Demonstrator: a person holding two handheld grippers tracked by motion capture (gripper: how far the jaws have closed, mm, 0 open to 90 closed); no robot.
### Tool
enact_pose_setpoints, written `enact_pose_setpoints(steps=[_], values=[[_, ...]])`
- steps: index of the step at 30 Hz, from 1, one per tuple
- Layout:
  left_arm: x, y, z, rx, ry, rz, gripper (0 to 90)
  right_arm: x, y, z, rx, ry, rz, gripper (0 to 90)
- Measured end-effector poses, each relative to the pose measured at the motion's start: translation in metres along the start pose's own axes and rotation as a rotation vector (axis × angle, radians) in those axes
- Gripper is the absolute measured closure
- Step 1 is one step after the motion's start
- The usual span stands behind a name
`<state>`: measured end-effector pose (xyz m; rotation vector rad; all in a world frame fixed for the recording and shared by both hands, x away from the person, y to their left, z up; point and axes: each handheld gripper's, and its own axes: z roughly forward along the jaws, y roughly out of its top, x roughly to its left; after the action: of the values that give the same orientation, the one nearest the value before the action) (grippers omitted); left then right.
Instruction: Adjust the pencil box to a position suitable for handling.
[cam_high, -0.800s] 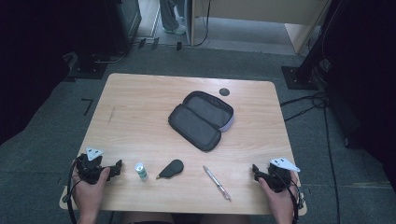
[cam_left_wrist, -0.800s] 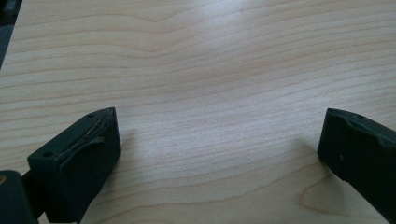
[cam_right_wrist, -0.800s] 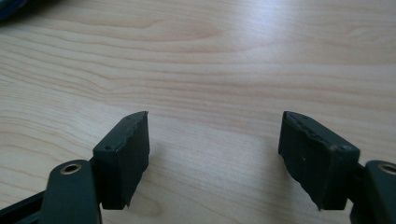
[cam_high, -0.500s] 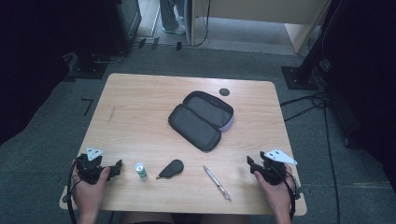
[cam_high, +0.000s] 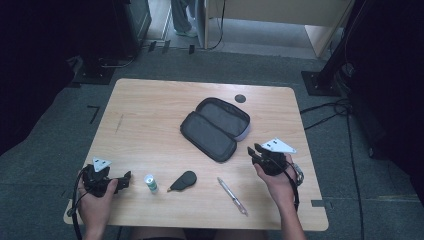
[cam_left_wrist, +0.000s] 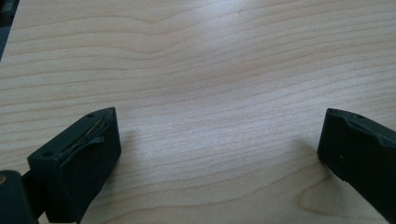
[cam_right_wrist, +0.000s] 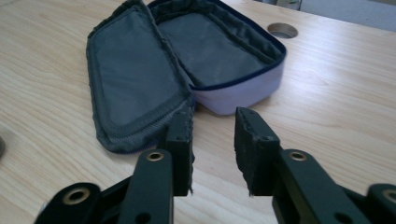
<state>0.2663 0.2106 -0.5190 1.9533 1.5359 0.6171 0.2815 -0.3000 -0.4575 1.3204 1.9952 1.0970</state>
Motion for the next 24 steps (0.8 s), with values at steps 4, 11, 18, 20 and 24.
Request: enact_pose_setpoints(steps=[4, 11, 18, 20, 24], values=[[0.0, 0.0, 0.0, 0.0, 0.0, 0.0, 0.0, 0.004, 0.005, 0.012, 0.023, 0.028, 0.016, 73.4], [0.0, 0.0, 0.0, 0.0, -0.002, 0.004, 0.0, 0.015, 0.01, 0.037, 0.061, 0.009, -0.027, 75.5], [0.0, 0.0, 0.0, 0.0, -0.003, 0.006, 0.0, 0.018, 0.013, 0.055, 0.073, 0.005, -0.012, 77.2], [0.0, 0.0, 0.0, 0.0, -0.003, 0.006, 0.0, 0.017, 0.013, 0.059, 0.073, 0.003, -0.016, 77.2], [0.0, 0.0, 0.0, 0.0, -0.003, 0.006, 0.0, 0.016, 0.012, 0.064, 0.091, 0.015, -0.006, 78.3]])
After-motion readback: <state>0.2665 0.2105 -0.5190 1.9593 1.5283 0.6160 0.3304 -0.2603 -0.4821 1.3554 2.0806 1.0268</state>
